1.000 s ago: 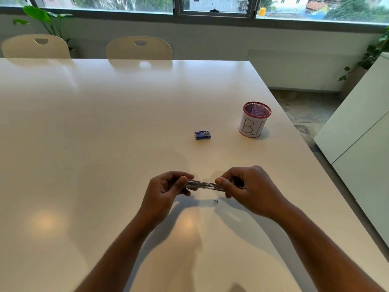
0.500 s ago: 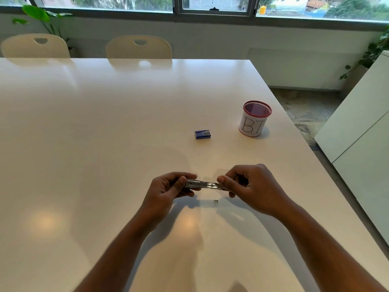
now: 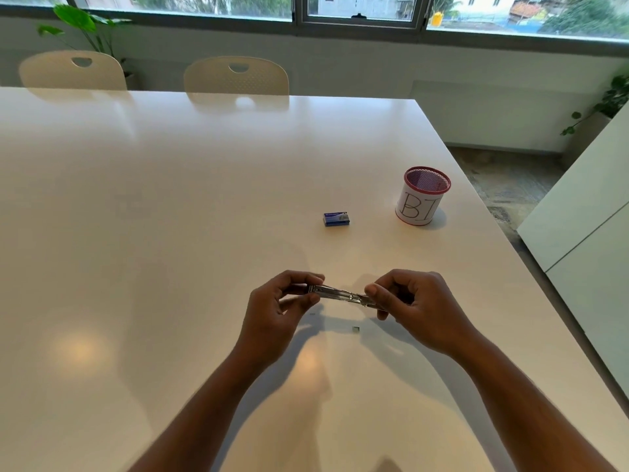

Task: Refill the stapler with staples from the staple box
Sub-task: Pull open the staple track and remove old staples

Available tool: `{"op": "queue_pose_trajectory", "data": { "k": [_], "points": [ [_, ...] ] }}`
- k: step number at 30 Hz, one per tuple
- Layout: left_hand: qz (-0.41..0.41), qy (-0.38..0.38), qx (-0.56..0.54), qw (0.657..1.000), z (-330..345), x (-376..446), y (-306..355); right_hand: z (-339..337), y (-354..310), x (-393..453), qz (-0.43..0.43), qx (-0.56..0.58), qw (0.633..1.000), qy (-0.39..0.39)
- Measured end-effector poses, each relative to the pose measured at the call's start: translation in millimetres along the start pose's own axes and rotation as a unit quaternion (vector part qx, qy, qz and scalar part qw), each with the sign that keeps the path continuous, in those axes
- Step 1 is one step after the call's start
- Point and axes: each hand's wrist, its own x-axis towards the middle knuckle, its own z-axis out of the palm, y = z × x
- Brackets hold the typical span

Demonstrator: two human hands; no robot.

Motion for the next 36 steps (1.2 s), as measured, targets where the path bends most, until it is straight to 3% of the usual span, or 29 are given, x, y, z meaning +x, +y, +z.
{"op": "queue_pose_trajectory", "data": {
  "k": [6,12,36],
  "points": [
    [0.036,0.043,0.006,0.998,3.6,0.4,6.4,-0.8,-0.4,-0.2,-0.019,-0.004,1.000,0.018],
    [0.075,0.080,0.097,0.989,8.0,-0.8,8.9,-1.0,2.1,0.2,-0.021,-0.043,0.998,0.030],
    [-0.138,0.043,-0.114,0.983,1.1,2.6,8.9,-2.2,0.4,-2.7,-0.009,-0.048,0.999,0.019]
  ]
}}
